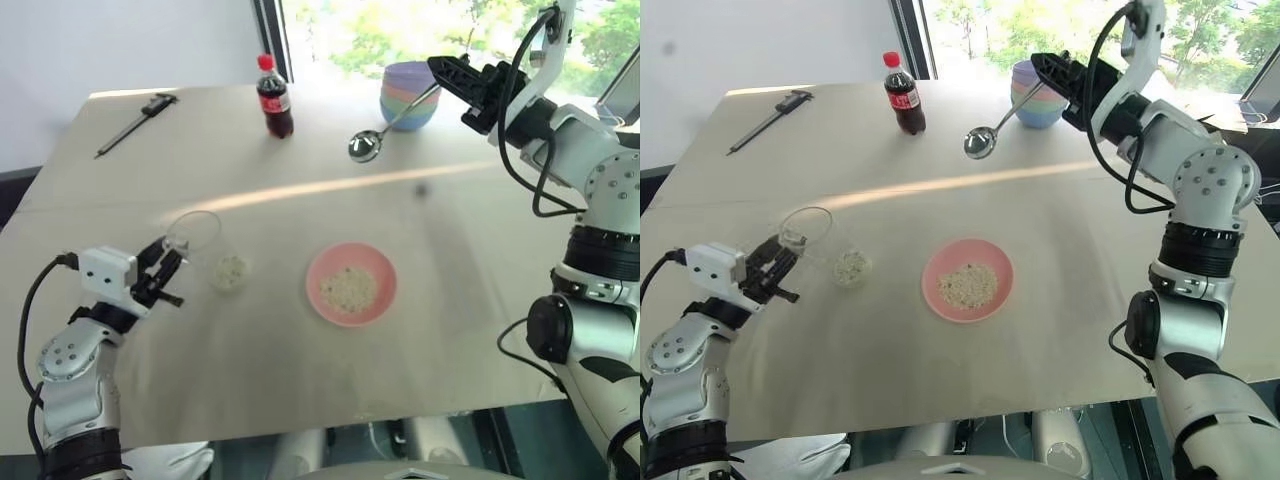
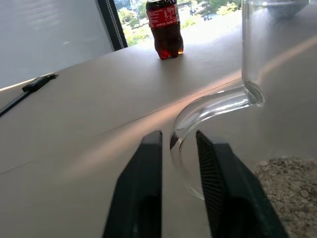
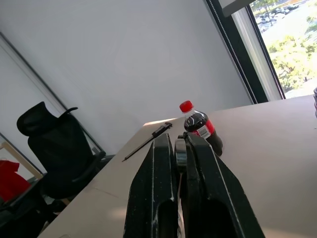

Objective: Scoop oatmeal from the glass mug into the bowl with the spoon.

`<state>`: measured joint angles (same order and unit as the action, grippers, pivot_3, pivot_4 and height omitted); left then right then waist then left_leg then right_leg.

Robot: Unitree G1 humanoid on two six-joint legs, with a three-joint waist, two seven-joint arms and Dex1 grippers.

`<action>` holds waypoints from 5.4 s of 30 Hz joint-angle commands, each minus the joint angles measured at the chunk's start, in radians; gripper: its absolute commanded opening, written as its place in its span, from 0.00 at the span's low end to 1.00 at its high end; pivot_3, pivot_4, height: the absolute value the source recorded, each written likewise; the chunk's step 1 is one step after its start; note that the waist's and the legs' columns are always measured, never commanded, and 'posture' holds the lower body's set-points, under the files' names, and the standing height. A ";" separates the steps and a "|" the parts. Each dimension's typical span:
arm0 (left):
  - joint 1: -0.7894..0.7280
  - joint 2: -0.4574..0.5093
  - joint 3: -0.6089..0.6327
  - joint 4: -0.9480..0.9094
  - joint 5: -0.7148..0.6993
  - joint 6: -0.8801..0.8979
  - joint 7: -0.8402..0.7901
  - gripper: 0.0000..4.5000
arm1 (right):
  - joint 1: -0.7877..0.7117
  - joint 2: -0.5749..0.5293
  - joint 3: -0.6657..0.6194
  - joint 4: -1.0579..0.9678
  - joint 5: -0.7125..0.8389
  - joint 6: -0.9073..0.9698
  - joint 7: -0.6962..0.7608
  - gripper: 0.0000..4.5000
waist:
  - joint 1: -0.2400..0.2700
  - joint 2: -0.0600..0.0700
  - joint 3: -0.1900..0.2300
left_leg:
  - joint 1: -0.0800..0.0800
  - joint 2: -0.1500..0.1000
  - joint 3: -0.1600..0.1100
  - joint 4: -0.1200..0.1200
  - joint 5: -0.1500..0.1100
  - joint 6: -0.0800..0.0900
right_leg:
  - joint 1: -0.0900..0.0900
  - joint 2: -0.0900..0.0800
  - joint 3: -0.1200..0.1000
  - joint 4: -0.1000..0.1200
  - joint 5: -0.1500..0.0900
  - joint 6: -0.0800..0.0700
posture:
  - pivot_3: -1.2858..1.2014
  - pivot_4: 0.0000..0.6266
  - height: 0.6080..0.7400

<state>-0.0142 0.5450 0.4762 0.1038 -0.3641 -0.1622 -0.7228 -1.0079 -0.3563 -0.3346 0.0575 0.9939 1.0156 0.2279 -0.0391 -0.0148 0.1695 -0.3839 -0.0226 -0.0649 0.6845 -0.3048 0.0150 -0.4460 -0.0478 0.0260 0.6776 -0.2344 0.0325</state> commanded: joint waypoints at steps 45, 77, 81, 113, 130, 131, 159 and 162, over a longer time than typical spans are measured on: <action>-0.435 -0.055 -0.356 -0.023 0.153 0.128 0.106 0.00 | 0.081 0.148 0.697 -0.132 -0.629 -0.462 0.475 0.00 | -0.002 0.000 0.000 | -0.003 -0.002 -0.002 0.001 0.003 -0.005 | -0.003 0.001 -0.002 -0.002 0.000 0.000 | 0.52 0.24 1.00; -0.431 -0.043 -0.363 -0.050 0.180 0.153 0.073 0.00 | 0.085 0.260 0.429 -0.130 -0.476 0.157 0.358 0.00 | -0.003 0.000 0.000 | -0.003 -0.002 -0.003 0.001 0.003 -0.005 | -0.003 0.000 -0.002 -0.001 0.000 0.000 | 0.52 0.24 1.00; -0.440 -0.050 -0.376 -0.034 0.192 0.133 0.074 0.00 | 0.040 0.336 0.276 -0.049 -0.437 0.306 0.257 0.00 | -0.002 0.000 0.000 | -0.003 -0.002 -0.003 0.001 0.003 -0.005 | -0.003 0.000 -0.002 0.000 0.000 0.000 | 0.52 0.24 1.00; -0.382 -0.077 -0.359 0.055 0.240 -0.050 0.168 0.00 | -0.257 0.299 -0.347 0.250 -0.361 0.557 -0.003 0.00 | -0.002 0.000 0.000 | -0.003 -0.002 -0.002 0.001 0.003 -0.005 | -0.003 0.000 -0.001 0.000 0.000 0.000 | 0.52 0.24 1.00; -0.348 -0.149 -0.354 0.138 0.215 -0.264 0.195 0.00 | -0.318 0.254 -0.538 0.324 -0.378 0.590 -0.122 0.00 | -0.002 0.000 0.000 | -0.004 -0.002 0.000 0.000 0.003 -0.005 | -0.003 0.000 -0.001 0.000 0.000 0.000 | 0.52 0.24 1.00; -0.348 -0.152 -0.354 0.140 0.216 -0.266 0.197 0.00 | -0.317 0.248 -0.545 0.328 -0.377 0.593 -0.125 0.00 | -0.002 0.000 0.000 | -0.004 -0.002 0.000 0.000 0.003 -0.005 | -0.003 0.000 -0.001 0.000 0.000 0.000 | 0.52 0.24 1.00; -0.362 -0.113 -0.335 0.247 0.216 -0.330 0.182 0.00 | -0.167 0.006 -0.334 0.428 0.168 0.599 -0.193 0.00 | -0.002 0.000 0.000 | -0.003 -0.001 0.001 0.000 0.001 -0.001 | -0.003 0.001 -0.001 0.000 0.000 0.000 | 0.52 0.24 1.00; -0.365 -0.104 -0.333 0.261 0.215 -0.338 0.183 0.00 | -0.134 -0.040 -0.271 0.432 0.298 0.599 -0.224 0.00 | -0.004 0.000 0.000 | -0.003 -0.001 0.002 0.001 0.001 0.000 | -0.002 0.001 0.000 0.001 0.000 0.000 | 0.52 0.24 1.00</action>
<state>-0.3785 0.4229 0.1179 0.3596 -0.1449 -0.4737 -0.5416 -1.1361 -0.3688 -0.6322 0.5031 1.1729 1.6085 0.0189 -0.0433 -0.0148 0.1692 -0.3865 -0.0237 -0.0625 0.6850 -0.3041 0.0147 -0.4485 -0.0470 0.0265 0.6784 -0.2343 0.0328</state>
